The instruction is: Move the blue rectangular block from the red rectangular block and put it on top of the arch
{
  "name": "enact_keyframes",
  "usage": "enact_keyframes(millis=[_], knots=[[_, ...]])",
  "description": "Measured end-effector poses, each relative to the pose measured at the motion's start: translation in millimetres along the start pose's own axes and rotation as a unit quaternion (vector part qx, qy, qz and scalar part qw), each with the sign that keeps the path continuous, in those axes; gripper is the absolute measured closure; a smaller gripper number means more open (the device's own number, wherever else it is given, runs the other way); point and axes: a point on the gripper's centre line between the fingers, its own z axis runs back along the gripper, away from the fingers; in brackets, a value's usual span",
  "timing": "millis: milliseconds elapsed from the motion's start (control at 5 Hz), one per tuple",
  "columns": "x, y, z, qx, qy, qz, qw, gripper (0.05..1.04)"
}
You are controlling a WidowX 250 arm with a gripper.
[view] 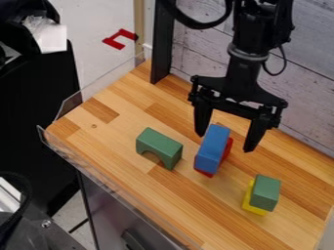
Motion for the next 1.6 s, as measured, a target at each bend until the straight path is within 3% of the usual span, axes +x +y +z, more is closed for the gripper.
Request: enact_keyframes(millis=[200,400,1400,1600], knots=[[-2,2,-7,0.005,0.011,0.001,0.9999,0.084],[-2,3,-15,-0.005,0.021,-0.002,0.9998,0.084],[10,11,-34,-0.007,0.044,0.001,0.9990,0.085],[15,14,-40,-0.018,0.049,0.012,0.9986,0.084]])
